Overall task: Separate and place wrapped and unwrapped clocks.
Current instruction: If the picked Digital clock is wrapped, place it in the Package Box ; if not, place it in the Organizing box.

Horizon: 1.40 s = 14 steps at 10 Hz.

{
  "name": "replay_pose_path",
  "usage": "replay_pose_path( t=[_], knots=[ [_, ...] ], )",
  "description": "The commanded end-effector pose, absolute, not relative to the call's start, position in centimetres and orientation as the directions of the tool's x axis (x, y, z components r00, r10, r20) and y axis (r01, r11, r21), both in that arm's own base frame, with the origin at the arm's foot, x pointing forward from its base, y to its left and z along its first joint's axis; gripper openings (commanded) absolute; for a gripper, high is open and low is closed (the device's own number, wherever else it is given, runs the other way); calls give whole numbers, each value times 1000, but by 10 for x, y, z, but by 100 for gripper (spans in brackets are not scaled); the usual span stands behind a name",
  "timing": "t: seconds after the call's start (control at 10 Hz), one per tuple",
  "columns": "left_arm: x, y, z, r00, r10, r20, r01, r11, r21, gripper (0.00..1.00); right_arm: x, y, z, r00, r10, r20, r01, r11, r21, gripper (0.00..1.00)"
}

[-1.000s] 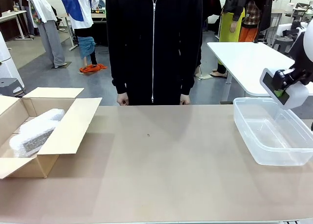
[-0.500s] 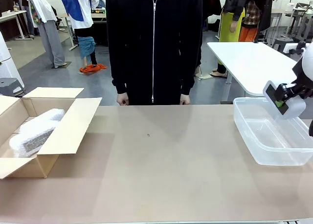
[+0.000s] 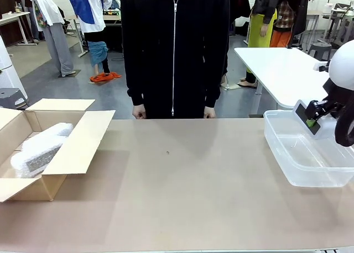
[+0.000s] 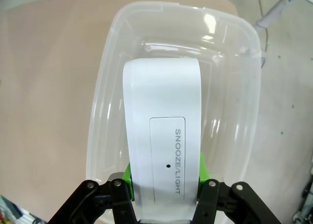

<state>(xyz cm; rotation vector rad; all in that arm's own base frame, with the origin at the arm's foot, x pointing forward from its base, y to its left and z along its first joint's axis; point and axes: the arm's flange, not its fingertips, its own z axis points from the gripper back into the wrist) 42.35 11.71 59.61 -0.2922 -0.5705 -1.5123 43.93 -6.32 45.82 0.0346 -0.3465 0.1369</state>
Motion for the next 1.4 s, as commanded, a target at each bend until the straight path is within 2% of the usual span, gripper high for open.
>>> replay_pose_path(
  t=[0.0,0.6,1.2,1.3],
  knots=[
    [420,118,595,-62,-850,522,984,37,176,100,460,-65,455,947,147,287,-169,984,52,51],
    [420,118,595,-62,-850,522,984,37,176,100,479,-65,399,979,145,140,-157,985,76,51],
    [420,118,595,-62,-850,522,984,37,176,100,488,-61,387,977,178,117,-185,981,59,51],
    [420,118,595,-62,-850,522,984,37,176,100,488,-61,388,975,192,114,-199,979,51,32]
  ],
)
